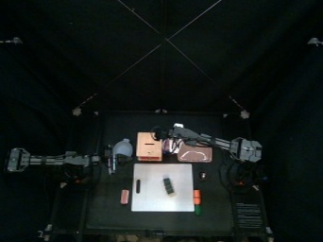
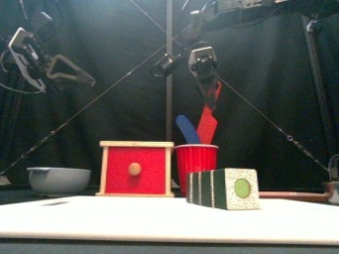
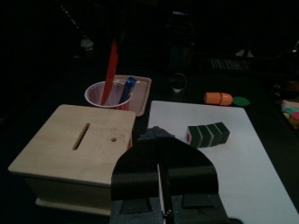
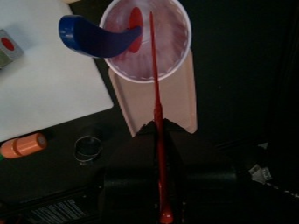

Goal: Place sushi on board then cut the sushi with the knife then place the pieces on the plate
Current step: Grasp knife edge with left hand

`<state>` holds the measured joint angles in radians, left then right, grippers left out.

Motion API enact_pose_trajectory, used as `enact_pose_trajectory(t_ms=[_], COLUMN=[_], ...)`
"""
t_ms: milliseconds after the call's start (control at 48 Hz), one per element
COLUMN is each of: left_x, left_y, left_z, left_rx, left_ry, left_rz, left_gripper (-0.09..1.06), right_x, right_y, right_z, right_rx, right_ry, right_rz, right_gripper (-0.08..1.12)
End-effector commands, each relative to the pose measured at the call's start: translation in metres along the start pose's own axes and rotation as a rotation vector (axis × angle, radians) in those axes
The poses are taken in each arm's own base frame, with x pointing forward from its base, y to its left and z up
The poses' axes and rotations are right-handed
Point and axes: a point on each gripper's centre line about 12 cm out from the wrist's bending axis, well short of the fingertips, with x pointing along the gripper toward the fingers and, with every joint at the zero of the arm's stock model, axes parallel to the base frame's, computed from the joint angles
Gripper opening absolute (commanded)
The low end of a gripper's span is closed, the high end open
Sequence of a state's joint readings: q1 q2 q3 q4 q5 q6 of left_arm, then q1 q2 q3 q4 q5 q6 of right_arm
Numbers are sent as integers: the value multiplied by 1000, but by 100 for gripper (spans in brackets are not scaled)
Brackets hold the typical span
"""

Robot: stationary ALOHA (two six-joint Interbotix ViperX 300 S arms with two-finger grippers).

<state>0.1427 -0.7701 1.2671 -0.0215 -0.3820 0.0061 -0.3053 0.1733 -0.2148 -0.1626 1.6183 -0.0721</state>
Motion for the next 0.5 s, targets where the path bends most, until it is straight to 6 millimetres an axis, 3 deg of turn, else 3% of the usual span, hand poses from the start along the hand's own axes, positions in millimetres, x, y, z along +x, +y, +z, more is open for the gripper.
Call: enact_pose_trajectory(t_ms=[21,292,500], left_x=[3,4,5], left_y=[1,0,0], left_z=[11,20,30], left_rx=[0,-1,1], left_ry=[-34,-66,-110], left_rz=[3,3,3], left_gripper=[5,5,5], right_x=[-39,-73,-104], right_y=[-8,-9,-7], right_z=[-17,-42,-73], right_rx=[21,39,46], right_ry=[-100,-187,-270], right_rz=[-8,-14,-34], right_gripper=[37,37,37])
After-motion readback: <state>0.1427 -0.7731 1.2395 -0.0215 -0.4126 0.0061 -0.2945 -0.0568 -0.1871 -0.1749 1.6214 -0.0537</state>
